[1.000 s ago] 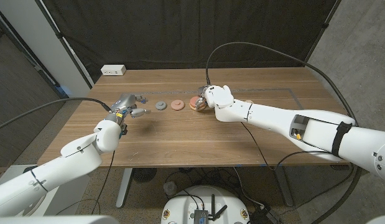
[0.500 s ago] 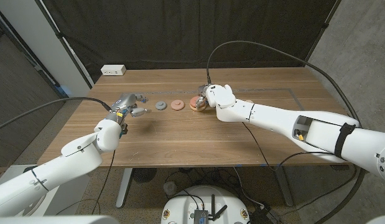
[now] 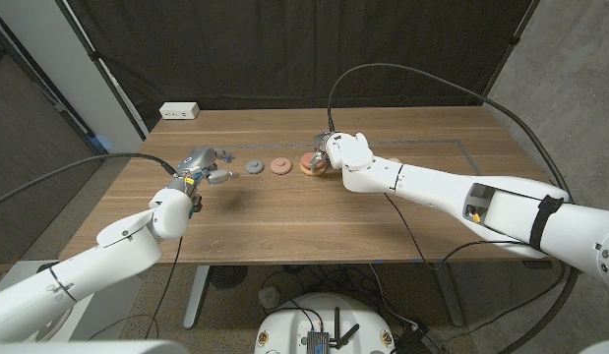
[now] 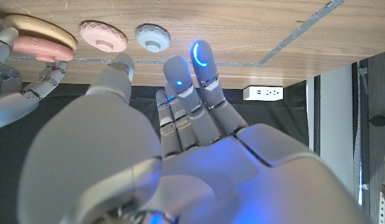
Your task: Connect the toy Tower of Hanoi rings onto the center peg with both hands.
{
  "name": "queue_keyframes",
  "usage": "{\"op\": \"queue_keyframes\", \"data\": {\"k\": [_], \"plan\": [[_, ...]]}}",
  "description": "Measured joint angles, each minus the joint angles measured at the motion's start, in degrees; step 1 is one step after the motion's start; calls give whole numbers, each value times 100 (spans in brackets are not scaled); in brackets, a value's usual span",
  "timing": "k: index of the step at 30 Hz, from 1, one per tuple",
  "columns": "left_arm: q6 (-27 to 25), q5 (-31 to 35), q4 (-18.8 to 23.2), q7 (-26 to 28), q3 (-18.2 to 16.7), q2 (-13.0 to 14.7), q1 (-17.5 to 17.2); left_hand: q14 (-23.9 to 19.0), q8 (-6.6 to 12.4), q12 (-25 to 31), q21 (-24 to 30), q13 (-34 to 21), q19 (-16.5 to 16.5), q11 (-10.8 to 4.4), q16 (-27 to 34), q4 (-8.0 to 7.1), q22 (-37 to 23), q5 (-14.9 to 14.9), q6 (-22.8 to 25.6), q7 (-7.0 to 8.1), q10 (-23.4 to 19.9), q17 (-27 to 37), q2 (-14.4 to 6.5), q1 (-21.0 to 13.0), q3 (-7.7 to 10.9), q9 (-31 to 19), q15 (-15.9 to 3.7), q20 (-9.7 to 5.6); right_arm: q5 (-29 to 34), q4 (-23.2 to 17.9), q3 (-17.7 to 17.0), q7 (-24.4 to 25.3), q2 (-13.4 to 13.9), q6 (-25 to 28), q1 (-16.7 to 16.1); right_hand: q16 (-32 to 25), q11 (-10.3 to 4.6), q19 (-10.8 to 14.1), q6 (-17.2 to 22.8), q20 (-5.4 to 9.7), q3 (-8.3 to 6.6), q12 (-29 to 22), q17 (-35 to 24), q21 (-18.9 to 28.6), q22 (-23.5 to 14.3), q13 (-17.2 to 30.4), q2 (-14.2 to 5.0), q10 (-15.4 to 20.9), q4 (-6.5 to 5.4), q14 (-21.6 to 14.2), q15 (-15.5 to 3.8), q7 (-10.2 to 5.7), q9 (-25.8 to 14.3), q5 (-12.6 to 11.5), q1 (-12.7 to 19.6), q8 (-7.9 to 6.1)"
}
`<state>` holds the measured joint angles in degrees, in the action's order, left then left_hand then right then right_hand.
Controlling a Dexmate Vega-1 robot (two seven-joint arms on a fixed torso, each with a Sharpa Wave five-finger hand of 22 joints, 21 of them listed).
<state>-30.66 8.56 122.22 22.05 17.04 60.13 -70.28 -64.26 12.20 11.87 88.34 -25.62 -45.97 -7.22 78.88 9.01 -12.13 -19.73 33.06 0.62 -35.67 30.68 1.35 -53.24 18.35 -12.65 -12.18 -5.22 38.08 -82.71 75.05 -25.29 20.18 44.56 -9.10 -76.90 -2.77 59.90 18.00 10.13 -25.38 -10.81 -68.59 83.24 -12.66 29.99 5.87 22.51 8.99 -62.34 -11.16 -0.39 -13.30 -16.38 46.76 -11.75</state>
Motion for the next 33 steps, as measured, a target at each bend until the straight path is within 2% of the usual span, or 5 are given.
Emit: {"op": "queue_keyframes", "data": {"k": [19,26,33], "plan": [[54,6,-13,30,-7,-35,-22,0,0,0,-1,0,0,29,0,33,0,0,0,0,-28,11,-15,15,32,0,0,0,139,-214,-12,-112,64,84,-66,43,21,-31,-21,-32,-7,-22,1,0,0,-27,0,-20,-7,0,0,-21,-1,58,0,0],[93,6,-32,43,-12,-43,-26,0,0,0,-1,0,0,28,0,33,0,0,0,0,-28,28,-15,15,32,0,0,0,198,-398,-77,-82,156,142,-135,61,-2,-31,-21,-32,-32,-22,2,0,1,-53,0,2,18,0,0,-21,-1,58,0,-34],[114,7,-35,57,-27,-47,-35,0,0,0,-1,0,0,29,0,33,0,0,0,0,-28,19,-15,15,32,0,0,0,266,-605,-171,-23,267,216,-210,61,-1,-31,-21,-32,-56,-22,-27,0,1,-79,-1,2,-6,0,0,-21,-16,58,1,-50]]}}
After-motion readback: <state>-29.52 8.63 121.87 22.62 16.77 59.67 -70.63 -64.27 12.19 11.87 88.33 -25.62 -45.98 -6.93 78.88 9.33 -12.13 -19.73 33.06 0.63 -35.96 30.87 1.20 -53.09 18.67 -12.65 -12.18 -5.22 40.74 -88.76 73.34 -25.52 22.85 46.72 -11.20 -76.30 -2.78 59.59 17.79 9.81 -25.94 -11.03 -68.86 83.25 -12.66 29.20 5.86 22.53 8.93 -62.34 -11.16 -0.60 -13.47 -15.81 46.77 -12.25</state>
